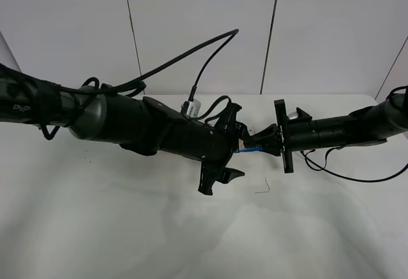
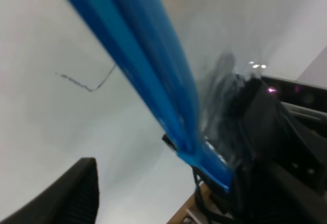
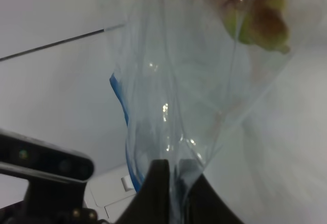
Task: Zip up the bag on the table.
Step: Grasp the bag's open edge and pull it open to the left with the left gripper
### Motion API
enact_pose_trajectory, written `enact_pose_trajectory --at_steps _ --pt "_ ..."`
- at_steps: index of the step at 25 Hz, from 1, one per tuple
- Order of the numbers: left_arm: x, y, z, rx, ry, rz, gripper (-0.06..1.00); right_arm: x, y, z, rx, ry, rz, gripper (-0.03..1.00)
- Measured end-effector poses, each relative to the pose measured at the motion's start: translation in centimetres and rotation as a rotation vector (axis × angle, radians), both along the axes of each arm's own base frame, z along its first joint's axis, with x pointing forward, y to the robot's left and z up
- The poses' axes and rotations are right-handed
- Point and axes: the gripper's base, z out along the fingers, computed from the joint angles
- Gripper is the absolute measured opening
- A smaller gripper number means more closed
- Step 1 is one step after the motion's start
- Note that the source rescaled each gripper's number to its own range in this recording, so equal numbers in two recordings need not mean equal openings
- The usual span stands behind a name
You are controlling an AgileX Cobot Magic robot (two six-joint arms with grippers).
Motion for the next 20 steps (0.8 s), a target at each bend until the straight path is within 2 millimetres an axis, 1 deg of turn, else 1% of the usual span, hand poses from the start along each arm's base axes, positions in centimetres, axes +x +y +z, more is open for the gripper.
enact_pose_trajectory --at_steps 5,11,20 --pt "0.0 -0.1 -0.2 0.0 0.01 -0.008 0.88 0.0 0.0 0.0 -0.001 0.001 0.002 0.0" --pt "0.8 0.8 -0.2 0.002 0.006 0.024 0.88 0.0 0.0 0.0 -0.003 0.001 0.004 0.0" --pt "1.1 1.1 -0.2 0.01 -0.005 0.044 0.71 0.0 0.0 0.0 -0.003 0.001 0.004 0.0"
